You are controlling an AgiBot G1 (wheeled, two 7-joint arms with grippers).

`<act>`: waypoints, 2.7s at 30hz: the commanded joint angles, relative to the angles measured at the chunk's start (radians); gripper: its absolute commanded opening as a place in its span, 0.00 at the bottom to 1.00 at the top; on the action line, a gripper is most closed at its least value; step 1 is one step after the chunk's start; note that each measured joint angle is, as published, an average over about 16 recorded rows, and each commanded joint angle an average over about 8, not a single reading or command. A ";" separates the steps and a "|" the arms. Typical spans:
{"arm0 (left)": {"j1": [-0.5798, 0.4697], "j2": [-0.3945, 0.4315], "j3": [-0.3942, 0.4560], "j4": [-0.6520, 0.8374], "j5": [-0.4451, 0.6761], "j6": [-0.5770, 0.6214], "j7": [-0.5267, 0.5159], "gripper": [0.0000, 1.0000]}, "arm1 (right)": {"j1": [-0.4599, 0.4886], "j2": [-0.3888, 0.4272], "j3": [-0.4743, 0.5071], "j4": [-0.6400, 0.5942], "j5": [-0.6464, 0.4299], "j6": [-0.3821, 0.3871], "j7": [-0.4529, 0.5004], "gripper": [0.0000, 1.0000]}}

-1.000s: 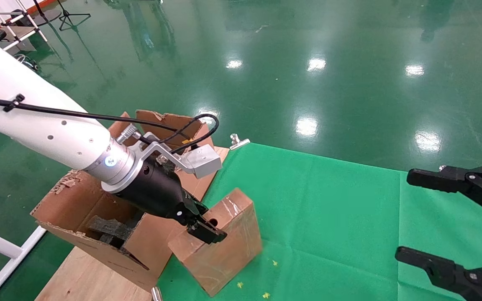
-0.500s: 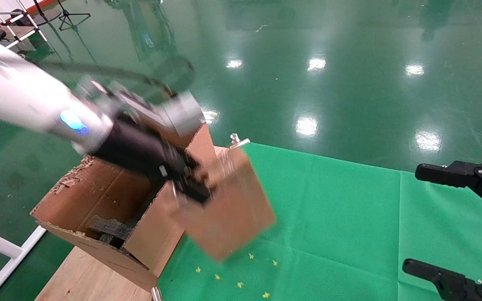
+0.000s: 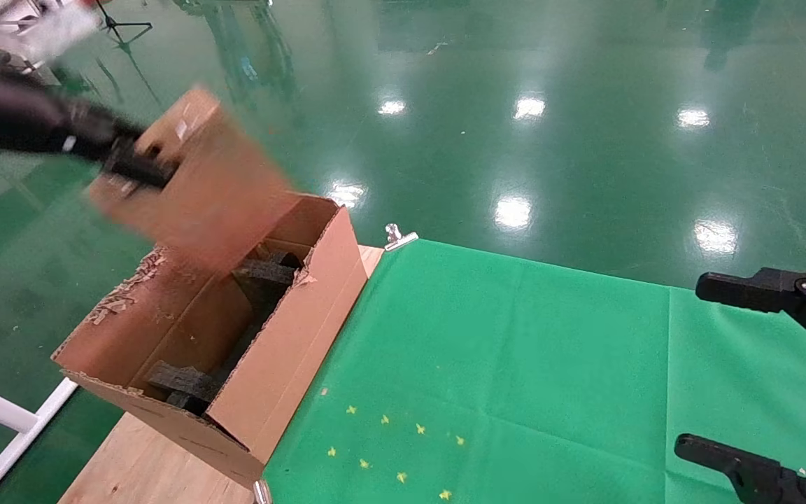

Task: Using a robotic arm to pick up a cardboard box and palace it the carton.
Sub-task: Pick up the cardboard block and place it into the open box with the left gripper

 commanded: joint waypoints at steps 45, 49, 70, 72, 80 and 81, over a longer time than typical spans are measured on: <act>0.286 0.224 0.036 0.839 0.066 -0.499 0.237 0.00 | 0.000 0.000 -0.001 0.000 0.000 0.000 0.000 1.00; 0.322 0.229 0.028 0.847 0.054 -0.543 0.237 0.00 | 0.000 0.000 -0.001 0.000 0.000 0.000 0.000 1.00; 0.458 0.272 -0.009 0.844 0.001 -0.740 0.243 1.00 | 0.000 0.000 -0.001 0.000 0.001 0.001 -0.001 1.00; 0.457 0.272 -0.008 0.844 0.002 -0.739 0.243 1.00 | 0.000 0.000 -0.001 0.000 0.001 0.001 -0.001 1.00; 0.451 0.270 -0.005 0.844 0.005 -0.734 0.242 1.00 | 0.000 0.001 -0.001 0.000 0.001 0.001 -0.001 1.00; 0.450 0.269 -0.005 0.844 0.006 -0.734 0.242 1.00 | 0.000 0.001 -0.001 0.000 0.001 0.001 -0.001 1.00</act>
